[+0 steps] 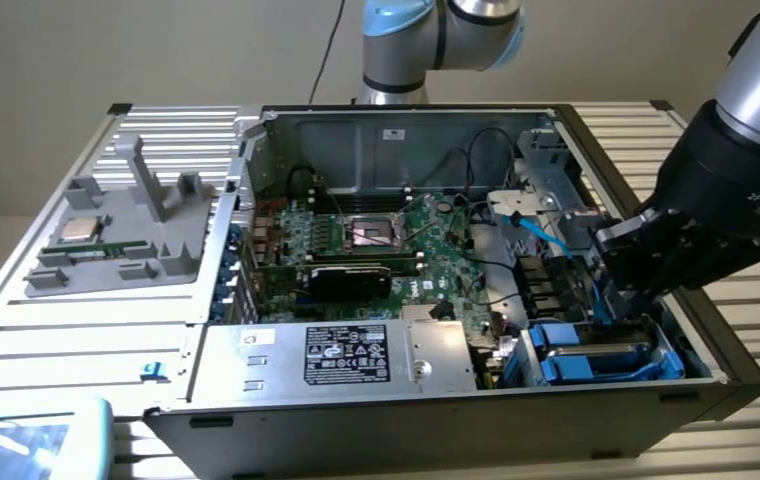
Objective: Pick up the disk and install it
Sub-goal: 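Insert the second disk wire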
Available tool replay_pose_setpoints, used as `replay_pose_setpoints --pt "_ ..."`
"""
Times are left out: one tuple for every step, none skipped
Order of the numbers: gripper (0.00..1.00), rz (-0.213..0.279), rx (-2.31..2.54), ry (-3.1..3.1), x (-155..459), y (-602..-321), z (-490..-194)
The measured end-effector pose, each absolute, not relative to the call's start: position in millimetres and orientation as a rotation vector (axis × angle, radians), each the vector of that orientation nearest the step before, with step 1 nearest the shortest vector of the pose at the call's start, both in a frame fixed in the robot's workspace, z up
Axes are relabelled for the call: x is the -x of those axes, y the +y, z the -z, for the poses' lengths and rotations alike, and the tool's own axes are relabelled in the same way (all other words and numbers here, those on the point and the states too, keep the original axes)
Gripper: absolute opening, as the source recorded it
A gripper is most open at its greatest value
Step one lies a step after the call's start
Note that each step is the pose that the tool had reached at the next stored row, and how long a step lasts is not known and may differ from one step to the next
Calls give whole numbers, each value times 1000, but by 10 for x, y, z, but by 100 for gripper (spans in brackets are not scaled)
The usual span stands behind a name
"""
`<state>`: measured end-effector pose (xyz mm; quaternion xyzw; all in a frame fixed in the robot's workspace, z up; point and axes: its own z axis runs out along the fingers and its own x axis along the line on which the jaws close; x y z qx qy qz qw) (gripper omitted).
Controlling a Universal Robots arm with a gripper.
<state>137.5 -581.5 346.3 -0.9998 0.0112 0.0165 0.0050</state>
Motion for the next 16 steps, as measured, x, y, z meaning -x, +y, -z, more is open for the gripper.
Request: replay_pose_setpoints --pt "11 -52 3131 35 -1375 -5815 -3445" --pt "11 -52 3131 35 -1375 -5815 -3429" --pt "11 -52 3131 35 -1376 -5815 -3409" --pt "11 -52 3130 35 -1376 -5815 -3393" --pt "11 -52 3130 35 -1376 -5815 -3382" --pt "11 -52 3130 35 -1377 -5815 -3382" --pt "11 -51 3128 35 -1377 -5814 -3402" --pt "11 -52 3128 35 -1377 -5815 -3444" --pt "11 -52 3129 35 -1377 -5814 -3494" --pt "11 -52 3129 35 -1377 -5810 -3539" --pt "11 -52 3129 35 -1376 -5796 -3584" --pt "11 -52 3130 35 -1375 -5777 -3634" --pt "11 -52 3131 35 -1370 -5756 -3678" --pt "11 -52 3132 35 -1365 -5734 -3717" --pt "11 -52 3133 35 -1360 -5712 -3755" --pt "11 -52 3134 35 -1355 -5691 -3794"
